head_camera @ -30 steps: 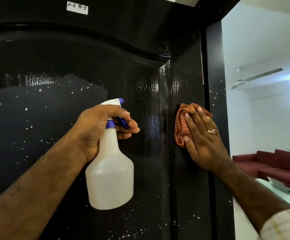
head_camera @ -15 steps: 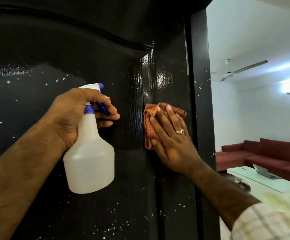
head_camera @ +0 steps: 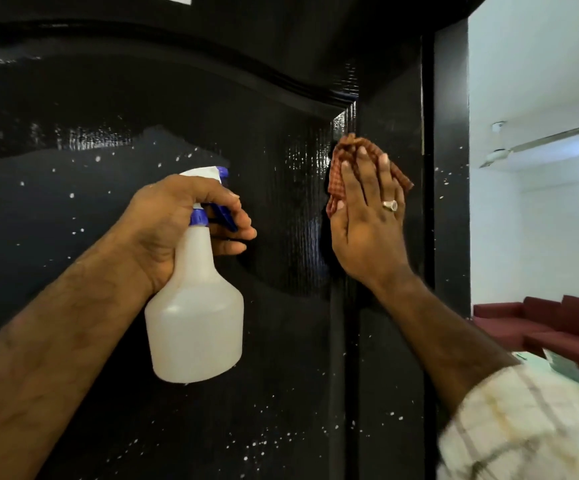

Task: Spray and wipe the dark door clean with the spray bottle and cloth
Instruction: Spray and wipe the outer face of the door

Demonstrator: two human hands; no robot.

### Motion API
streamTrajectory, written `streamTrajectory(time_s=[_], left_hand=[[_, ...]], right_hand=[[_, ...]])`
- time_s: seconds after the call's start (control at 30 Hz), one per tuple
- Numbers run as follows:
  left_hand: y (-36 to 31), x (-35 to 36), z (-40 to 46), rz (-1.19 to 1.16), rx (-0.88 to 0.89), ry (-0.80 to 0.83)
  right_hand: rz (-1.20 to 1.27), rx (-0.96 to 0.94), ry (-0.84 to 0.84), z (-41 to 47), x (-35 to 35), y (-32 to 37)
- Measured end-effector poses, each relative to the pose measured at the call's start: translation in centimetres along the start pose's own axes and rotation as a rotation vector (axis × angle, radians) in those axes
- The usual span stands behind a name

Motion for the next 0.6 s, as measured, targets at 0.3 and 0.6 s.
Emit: streamTrajectory(time_s=[0.3, 0.6], left_hand=[[-0.3, -4.5, -1.6, 0.014, -0.006, -0.066], [-2.3, -9.0, -2.1, 0.071, 0.011, -0.191]], right_hand=[[0.008, -0.106, 0.063, -7.2, 1.0, 3.2], [-0.005, -0.151, -0.057, 3.5, 1.7, 16.1]])
Point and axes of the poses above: each hand's wrist, its own z-axis towards the middle knuckle, its own x-axis out of the palm, y = z × x, the point moved 8 cm from there along z, towards the middle knuckle, and after that the axes turned 2 degrees about -z, right-handed, at the moved point
